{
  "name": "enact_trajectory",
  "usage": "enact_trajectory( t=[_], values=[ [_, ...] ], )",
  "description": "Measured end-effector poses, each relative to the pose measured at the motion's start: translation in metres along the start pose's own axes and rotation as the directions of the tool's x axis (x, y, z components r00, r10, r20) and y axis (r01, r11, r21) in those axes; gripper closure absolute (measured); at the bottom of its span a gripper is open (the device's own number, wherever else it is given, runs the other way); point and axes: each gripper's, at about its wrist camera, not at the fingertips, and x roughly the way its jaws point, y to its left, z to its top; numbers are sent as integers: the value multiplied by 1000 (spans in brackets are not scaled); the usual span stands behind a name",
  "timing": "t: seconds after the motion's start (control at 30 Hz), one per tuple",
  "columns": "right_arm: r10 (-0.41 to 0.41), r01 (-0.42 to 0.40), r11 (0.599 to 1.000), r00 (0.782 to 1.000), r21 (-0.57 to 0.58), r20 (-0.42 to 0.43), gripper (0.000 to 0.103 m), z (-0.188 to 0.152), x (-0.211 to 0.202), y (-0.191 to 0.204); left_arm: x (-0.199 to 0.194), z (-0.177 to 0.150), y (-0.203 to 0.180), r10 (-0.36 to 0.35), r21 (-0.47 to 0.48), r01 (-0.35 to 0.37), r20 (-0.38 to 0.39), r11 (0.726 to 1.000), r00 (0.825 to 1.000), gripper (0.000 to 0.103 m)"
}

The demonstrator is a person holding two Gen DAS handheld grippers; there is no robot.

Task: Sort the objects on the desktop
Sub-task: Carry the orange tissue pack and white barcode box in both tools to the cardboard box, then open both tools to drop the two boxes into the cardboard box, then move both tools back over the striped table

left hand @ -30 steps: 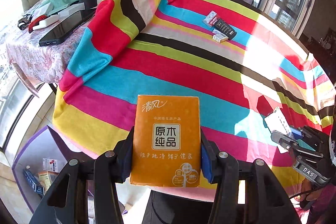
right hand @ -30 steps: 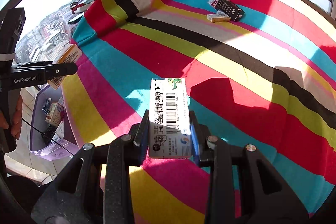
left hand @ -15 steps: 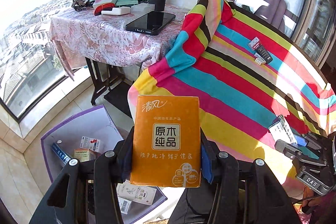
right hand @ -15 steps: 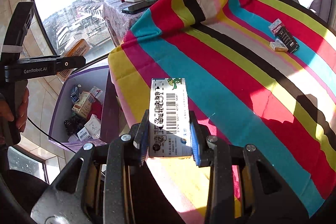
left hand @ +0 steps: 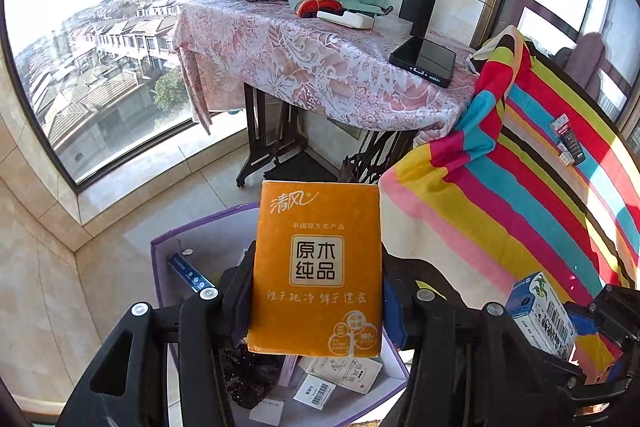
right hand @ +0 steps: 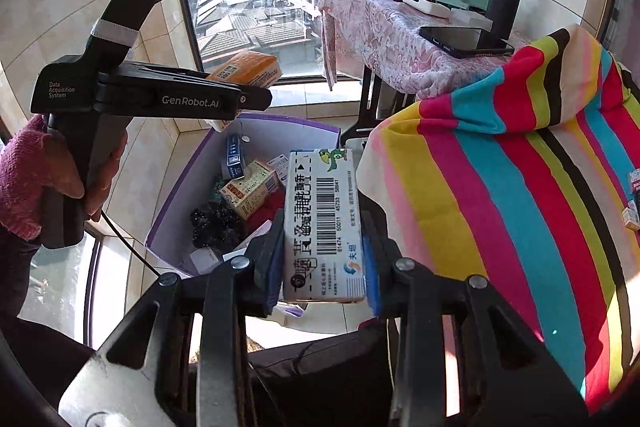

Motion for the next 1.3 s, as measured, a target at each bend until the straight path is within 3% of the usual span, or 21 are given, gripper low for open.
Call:
enact_trajectory(
  t=[0.17,0.33,0.6,0.67,0.73,0.9,1.1,1.3],
  values=[
    [27,-30,996,999,-78,-41,67,19,34,26,15,16,28,39,-24,-39,7,999,999,51],
    [27,-40,988,996,-148,-84,67,33,71,46,43,26,50,80,-43,-81,-32,996,996,51],
    [48,-65,983,993,-169,-108,65,50,114,58,66,29,79,120,-83,-126,-67,989,990,49],
    [47,-62,985,994,-160,-100,54,51,115,58,68,29,87,132,-108,-140,-77,984,988,42],
    [58,-68,986,996,-151,-74,29,50,110,57,68,27,93,150,-130,-160,-84,979,985,23],
    [71,-76,991,996,-111,-54,27,51,102,51,70,21,99,154,-159,-169,-106,973,982,20],
    [37,-37,999,999,-37,-11,27,49,78,16,73,18,72,104,-161,-122,-120,979,987,20],
    [-154,151,984,988,90,29,22,29,30,-80,72,37,-15,-26,-33,24,-76,999,997,20]
  ],
)
